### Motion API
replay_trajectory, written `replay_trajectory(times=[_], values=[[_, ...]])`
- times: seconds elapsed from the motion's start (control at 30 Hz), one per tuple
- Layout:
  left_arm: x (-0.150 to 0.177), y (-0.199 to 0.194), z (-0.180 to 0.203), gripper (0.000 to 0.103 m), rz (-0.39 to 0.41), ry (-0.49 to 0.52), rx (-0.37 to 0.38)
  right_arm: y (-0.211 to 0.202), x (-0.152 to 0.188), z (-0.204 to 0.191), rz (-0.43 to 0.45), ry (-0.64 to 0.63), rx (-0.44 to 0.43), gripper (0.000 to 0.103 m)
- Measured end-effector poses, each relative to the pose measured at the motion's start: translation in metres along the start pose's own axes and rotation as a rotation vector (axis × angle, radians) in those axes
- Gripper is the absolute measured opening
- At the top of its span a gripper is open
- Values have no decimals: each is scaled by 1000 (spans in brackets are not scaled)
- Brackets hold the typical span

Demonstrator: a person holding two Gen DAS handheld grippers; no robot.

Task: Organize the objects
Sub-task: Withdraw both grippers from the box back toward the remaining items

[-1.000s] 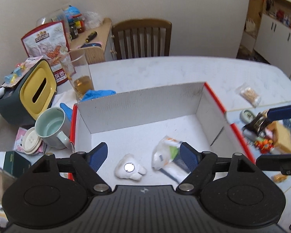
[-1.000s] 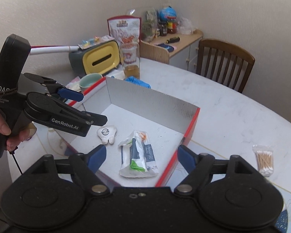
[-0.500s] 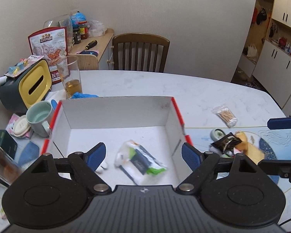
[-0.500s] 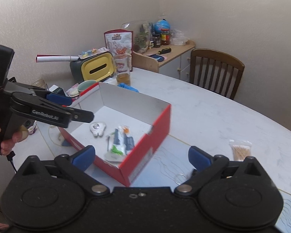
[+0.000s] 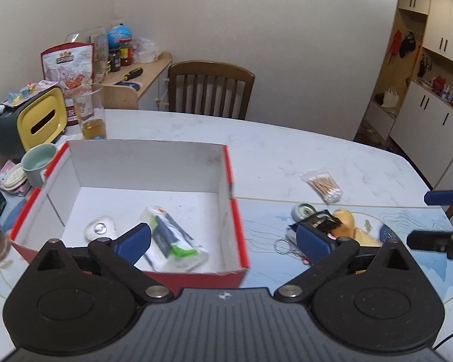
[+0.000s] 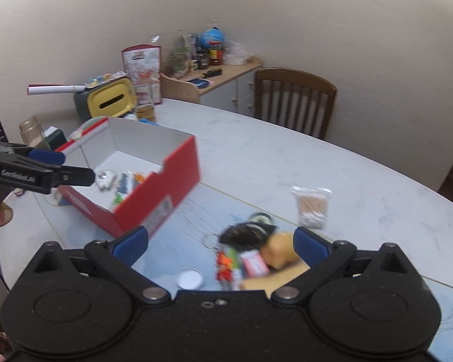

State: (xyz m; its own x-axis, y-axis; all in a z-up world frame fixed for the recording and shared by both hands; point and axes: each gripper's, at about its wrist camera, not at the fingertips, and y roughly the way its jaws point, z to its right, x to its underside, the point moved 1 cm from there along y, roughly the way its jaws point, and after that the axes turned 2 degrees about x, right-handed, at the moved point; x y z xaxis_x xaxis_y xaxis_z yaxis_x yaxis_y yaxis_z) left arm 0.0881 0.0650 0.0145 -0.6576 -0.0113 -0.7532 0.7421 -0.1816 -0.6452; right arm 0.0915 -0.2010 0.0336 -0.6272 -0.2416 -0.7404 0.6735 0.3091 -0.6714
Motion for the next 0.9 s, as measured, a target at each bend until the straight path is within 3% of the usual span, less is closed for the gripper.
replay_trajectory(times=[0.5,0.9], values=[[36,23,75,103,-18,132,59,1,50,65,-43,79,63,102],[89,74,122,103,-124,260,122,39,84,95,-135,126,98,102]])
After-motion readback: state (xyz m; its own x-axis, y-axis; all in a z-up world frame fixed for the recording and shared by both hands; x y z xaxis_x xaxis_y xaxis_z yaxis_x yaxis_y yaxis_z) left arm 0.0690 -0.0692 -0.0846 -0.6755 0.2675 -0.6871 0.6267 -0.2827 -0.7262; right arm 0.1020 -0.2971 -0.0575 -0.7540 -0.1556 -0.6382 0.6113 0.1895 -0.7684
